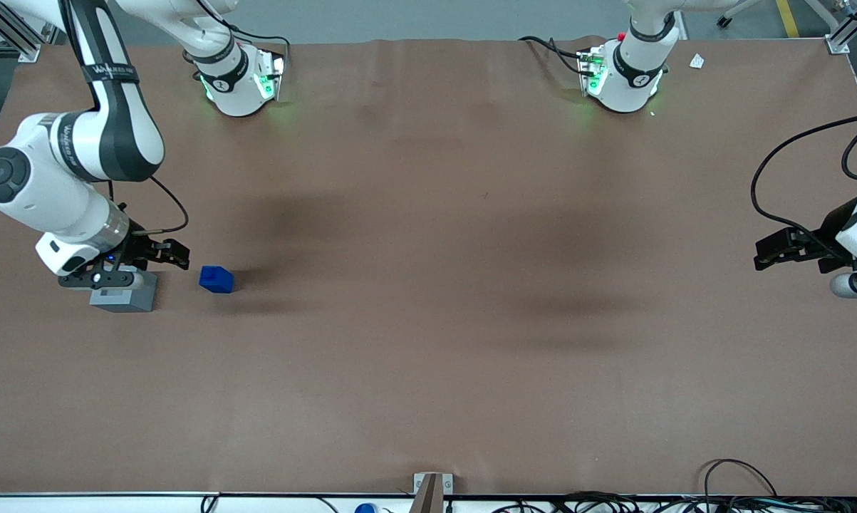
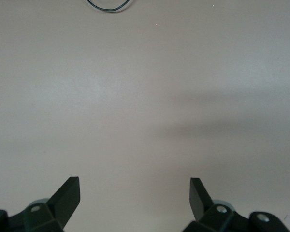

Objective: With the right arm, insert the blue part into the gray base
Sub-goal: 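Reach the right gripper to the blue block and grasp it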

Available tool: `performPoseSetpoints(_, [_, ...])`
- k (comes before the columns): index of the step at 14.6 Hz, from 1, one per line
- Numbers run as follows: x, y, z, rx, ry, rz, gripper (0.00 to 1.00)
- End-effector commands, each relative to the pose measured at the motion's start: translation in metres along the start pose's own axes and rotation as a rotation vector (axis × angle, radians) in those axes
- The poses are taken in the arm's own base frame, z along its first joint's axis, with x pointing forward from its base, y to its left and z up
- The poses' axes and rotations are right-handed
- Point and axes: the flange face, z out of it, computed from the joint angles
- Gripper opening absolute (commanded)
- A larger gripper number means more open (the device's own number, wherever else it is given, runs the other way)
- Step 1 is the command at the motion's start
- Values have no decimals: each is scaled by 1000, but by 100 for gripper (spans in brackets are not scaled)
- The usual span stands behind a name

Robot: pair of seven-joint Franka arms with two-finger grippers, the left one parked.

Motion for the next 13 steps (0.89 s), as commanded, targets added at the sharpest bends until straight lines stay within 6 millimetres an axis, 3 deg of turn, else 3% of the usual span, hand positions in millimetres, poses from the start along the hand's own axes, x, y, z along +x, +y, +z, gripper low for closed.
performPoseSetpoints(1, [1, -2, 20, 4, 0, 5, 82])
performPoseSetpoints(5, [0, -12, 61, 0, -15, -10, 82])
performPoseSetpoints(13, [-9, -14, 112, -5, -90, -13, 82])
